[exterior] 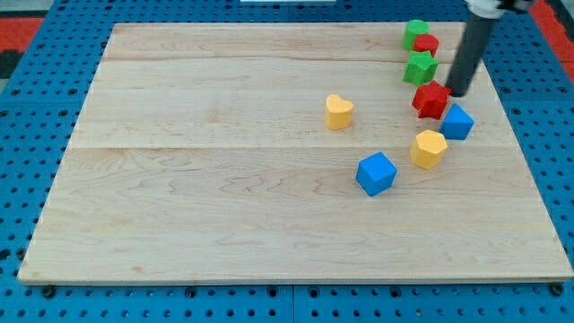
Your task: Push the green star and red circle a bit to the left
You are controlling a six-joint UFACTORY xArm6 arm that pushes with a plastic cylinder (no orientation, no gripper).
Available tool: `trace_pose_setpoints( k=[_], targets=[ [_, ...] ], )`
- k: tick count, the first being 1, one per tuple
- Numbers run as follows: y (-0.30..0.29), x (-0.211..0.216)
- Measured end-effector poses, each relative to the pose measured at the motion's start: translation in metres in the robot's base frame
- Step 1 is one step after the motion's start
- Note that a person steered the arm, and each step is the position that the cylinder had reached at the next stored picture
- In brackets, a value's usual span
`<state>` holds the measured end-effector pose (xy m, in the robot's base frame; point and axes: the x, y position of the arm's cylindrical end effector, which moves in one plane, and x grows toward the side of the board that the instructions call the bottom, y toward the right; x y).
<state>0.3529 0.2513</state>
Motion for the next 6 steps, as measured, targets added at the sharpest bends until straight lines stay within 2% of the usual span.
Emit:
trace_pose_setpoints(
  k=[1, 2, 4, 5, 6],
  targets=[
    [0.011, -0.032],
    [-0.015, -0.071],
    [-0.074, -0.077],
    [-0.071, -0.074],
    [0.012, -0.075]
  ],
)
